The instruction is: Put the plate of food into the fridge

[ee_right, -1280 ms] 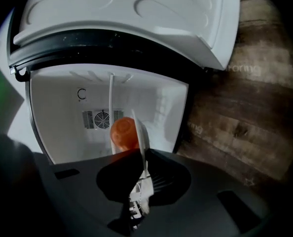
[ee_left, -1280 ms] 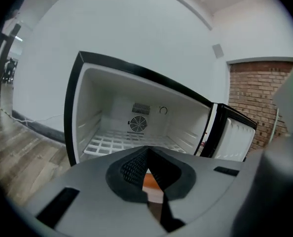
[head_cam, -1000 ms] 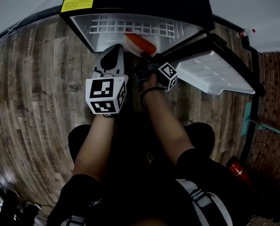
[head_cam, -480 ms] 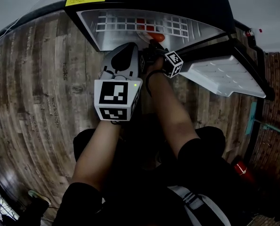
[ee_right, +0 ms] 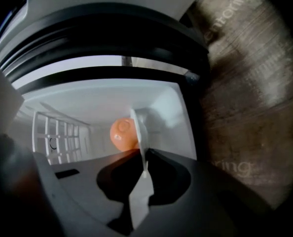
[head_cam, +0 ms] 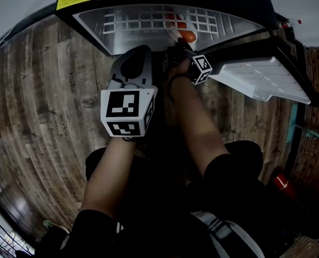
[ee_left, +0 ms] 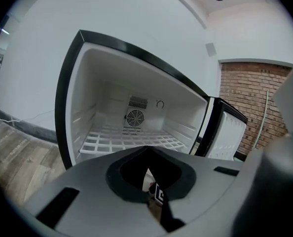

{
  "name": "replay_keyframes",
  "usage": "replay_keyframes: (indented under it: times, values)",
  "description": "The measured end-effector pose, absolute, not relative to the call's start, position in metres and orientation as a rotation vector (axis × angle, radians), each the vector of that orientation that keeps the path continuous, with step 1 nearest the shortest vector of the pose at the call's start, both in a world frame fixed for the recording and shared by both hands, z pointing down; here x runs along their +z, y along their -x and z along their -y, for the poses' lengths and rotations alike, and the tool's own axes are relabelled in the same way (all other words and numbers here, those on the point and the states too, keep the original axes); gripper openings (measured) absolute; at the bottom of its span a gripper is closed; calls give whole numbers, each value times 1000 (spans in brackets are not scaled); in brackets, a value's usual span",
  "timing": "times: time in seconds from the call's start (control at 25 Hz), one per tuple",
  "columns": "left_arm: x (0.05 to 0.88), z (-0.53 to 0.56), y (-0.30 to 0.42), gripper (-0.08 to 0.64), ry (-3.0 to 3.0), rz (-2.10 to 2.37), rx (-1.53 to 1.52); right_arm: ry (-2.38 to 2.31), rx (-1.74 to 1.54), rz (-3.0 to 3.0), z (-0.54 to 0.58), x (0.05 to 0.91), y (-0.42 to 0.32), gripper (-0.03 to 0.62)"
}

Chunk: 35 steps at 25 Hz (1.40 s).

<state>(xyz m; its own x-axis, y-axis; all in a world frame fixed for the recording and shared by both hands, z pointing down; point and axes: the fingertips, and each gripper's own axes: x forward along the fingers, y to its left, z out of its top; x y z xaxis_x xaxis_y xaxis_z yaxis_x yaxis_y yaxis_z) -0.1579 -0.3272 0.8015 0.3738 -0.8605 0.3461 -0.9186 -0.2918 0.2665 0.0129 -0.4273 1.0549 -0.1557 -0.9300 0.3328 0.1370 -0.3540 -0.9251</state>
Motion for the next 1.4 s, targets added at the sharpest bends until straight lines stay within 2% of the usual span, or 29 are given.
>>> replay_keyframes:
  times: [0.56, 0.8, 1.24, 1.4]
  values:
    - [802, 335, 162, -8, -2229, 1560, 186, 1490, -1707, -921, 433, 1079, -16, 35]
    - [798, 336, 158, -8, -2257, 1560, 189, 1663, -1722, -1042, 437, 1075, -15, 60]
    - [799, 340, 156, -8, -2248, 1550, 189, 2174, -1660, -1474, 441, 1059, -9, 161]
    - [800, 339, 154, -8, -2249, 1544, 192, 2272, -1709, -1404, 433, 1068, -19, 191]
